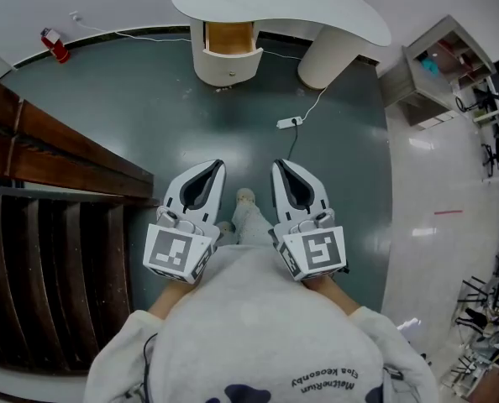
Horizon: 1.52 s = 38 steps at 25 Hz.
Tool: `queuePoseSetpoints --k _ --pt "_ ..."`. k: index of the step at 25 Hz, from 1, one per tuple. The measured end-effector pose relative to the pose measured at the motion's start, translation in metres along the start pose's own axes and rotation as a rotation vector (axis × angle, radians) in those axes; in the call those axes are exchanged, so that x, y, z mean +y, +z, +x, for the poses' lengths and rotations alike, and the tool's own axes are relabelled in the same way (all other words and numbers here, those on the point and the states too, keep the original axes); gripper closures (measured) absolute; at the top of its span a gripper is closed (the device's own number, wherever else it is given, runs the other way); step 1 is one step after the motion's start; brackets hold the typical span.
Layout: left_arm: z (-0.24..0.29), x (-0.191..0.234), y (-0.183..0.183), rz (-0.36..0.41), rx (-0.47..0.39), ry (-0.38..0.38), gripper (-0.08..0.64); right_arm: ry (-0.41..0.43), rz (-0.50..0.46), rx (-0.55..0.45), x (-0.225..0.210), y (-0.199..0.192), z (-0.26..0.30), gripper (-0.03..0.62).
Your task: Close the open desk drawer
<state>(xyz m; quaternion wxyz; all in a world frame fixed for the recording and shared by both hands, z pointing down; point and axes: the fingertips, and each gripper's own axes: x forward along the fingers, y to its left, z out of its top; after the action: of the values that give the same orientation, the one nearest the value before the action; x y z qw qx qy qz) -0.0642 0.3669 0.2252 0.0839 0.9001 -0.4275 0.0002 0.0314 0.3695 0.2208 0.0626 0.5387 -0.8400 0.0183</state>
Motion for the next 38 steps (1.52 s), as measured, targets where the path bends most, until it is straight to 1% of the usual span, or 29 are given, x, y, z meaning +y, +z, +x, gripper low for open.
queuePoseSetpoints --k 5,9,16,22,27,31,38 --pt "0.013 0.011 0.001 -0.004 0.006 0.008 0.557 0.006 0.018 -0.008 -0.008 0.001 0.017 0.575" --pt "0.033 0.020 0.001 -0.002 0.010 0.020 0.557 0.013 0.032 -0.017 -0.024 0.000 0.036 0.575" --pt "0.093 0.047 0.013 0.002 0.017 0.040 0.557 0.047 0.042 -0.018 -0.065 0.004 0.096 0.575" --pt "0.151 0.066 0.017 -0.005 0.024 0.079 0.557 0.103 0.043 -0.020 -0.107 0.007 0.144 0.575" --pt "0.194 0.076 0.018 0.010 0.034 0.106 0.557 0.147 0.054 -0.009 -0.137 0.001 0.174 0.575" --pt "0.211 0.080 0.013 0.004 0.047 0.133 0.555 0.173 0.057 -0.005 -0.154 -0.006 0.187 0.575" --pt "0.226 0.088 0.012 0.000 0.073 0.143 0.557 0.190 0.081 0.021 -0.165 -0.014 0.202 0.575"
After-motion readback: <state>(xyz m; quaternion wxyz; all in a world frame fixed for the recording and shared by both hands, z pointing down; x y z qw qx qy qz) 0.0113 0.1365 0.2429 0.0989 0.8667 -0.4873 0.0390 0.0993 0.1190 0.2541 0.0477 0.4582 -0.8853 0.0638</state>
